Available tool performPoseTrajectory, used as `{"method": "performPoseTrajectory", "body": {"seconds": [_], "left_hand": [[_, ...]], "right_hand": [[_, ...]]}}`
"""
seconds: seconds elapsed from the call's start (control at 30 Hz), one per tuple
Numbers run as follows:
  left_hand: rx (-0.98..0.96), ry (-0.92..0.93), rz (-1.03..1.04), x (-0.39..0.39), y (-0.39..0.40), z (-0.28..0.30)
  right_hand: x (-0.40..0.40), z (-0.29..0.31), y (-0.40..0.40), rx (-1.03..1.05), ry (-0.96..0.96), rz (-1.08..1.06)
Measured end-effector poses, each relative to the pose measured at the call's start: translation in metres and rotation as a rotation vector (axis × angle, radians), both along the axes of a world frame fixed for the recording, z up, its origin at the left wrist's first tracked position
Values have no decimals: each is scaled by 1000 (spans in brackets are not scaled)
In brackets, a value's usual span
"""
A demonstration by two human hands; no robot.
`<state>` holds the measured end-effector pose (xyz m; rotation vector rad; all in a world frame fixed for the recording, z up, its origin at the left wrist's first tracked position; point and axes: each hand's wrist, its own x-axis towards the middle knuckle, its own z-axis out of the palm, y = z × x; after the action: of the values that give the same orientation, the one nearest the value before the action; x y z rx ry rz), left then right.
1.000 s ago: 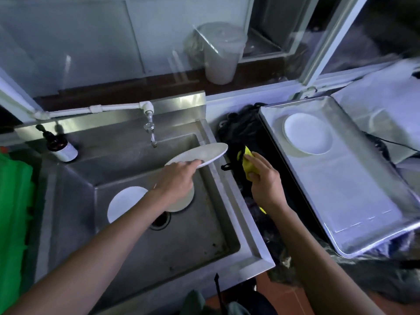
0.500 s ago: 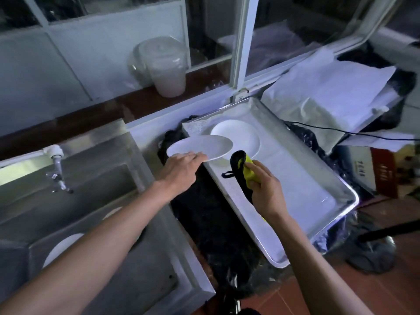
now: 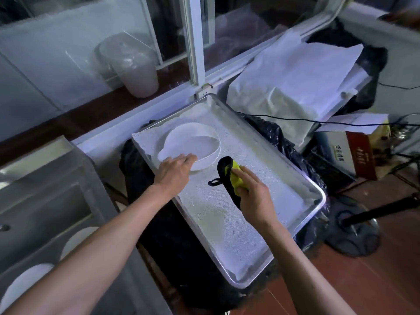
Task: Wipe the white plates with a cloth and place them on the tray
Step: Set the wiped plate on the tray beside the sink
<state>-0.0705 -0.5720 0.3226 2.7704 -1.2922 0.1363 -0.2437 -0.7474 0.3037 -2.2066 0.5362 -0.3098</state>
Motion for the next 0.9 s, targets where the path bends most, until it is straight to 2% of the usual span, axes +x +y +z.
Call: {"method": "performPoseTrajectory", "body": {"seconds": [0.17,0.37,0.73,0.9], "left_hand": [[44,-41,-24,8,-14,-16],[280,47,8,22,-26,-39],[340,148,61,32,-24,-70],[307,161,75,33,-23,-73]], "right_hand": [[5,-8,-11,26,-8,8],[13,-15,-15,33,18,19],[21,-34,-8,47,51,64],[21,-37,-4,45,51,53]]}}
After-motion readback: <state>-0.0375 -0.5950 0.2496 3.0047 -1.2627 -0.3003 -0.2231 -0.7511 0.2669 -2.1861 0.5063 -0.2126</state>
